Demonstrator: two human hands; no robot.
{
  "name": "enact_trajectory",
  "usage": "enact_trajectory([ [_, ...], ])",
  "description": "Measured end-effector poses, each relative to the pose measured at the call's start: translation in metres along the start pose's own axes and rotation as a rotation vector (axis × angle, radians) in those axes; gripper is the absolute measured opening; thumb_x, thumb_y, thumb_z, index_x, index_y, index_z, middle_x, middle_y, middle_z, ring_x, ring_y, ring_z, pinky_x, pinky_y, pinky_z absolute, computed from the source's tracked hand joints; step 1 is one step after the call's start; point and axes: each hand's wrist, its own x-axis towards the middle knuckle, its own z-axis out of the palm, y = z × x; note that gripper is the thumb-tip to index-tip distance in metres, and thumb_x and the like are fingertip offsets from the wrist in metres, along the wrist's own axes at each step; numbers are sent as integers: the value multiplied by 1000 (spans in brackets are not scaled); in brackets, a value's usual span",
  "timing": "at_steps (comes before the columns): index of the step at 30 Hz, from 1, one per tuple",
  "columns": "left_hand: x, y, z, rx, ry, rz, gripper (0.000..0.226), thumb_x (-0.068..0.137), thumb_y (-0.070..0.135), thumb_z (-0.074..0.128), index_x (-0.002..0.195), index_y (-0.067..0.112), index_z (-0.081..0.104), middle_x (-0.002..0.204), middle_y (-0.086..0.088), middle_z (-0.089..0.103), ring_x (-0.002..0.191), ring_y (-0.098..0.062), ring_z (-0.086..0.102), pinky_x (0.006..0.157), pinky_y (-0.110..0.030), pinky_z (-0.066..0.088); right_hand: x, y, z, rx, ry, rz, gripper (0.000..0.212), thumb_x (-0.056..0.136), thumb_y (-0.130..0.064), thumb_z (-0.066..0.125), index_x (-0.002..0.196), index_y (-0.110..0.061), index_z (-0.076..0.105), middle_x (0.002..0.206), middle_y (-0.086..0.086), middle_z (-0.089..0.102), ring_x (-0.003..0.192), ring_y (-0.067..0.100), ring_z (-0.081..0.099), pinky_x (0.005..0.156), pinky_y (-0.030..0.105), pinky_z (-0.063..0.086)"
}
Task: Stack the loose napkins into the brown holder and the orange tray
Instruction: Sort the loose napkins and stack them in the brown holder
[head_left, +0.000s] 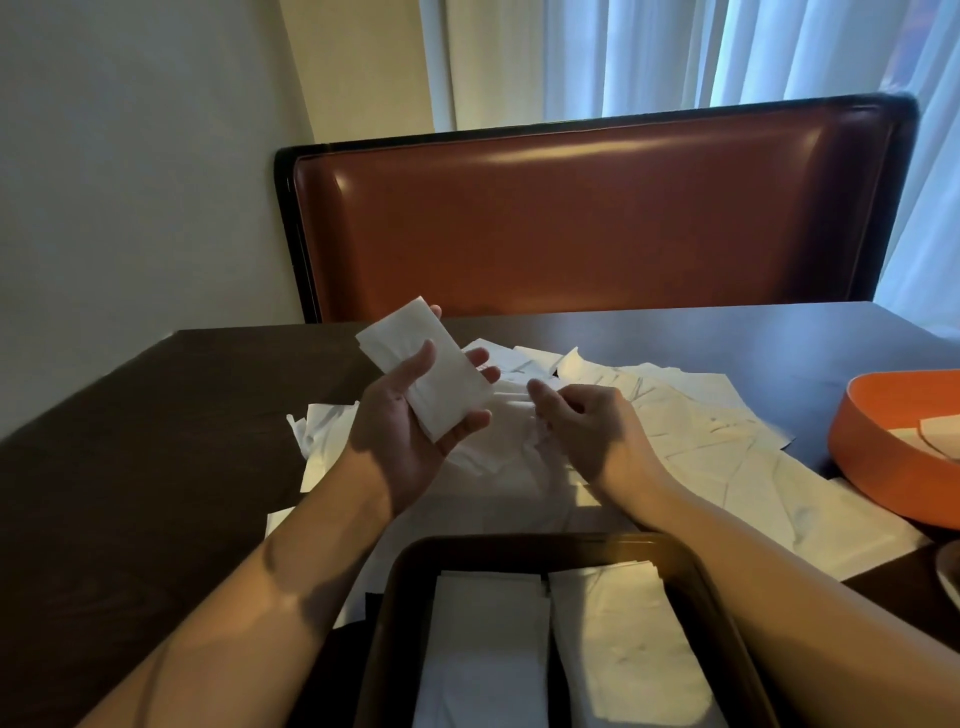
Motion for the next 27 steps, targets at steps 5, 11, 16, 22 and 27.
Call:
enact_trajectory([
  [5,3,-3,-2,31,-4,-17,45,92,31,57,136,35,54,119,-16,69,102,-30,69,55,-33,57,5,1,4,18,-96,-6,17,91,-26,69,101,-13,75,86,-5,69,79,9,64,65,15,49],
  [11,7,-2,-5,56,11,16,37,97,32,53,133,35,57,107,-12,73,91,-26,72,54,-31,57,4,5,-6,74,109,-82,12,93,-25,67,90,-14,74,79,-6,68,73,8,63,63,13,45],
  [16,8,-3,-6,54,24,18,35,96,33,54,130,36,59,104,-10,74,88,-23,73,54,-29,57,2,0,-3,64,-113,-68,29,90,-40,67,95,-13,75,80,-3,69,72,9,62,62,19,47],
  [22,11,-3,-8,55,21,12,34,94,33,54,128,37,61,101,-8,74,87,-22,72,56,-29,56,6,5,1,28,49,-173,16,91,-25,69,86,-12,75,75,-5,68,70,7,61,63,21,47],
  [27,11,-2,-9,58,32,24,34,95,33,54,129,36,60,101,-9,74,90,-23,71,58,-29,56,6,16,-19,64,184,-158,14,95,-22,65,90,-14,76,79,-4,72,72,6,65,69,24,54],
])
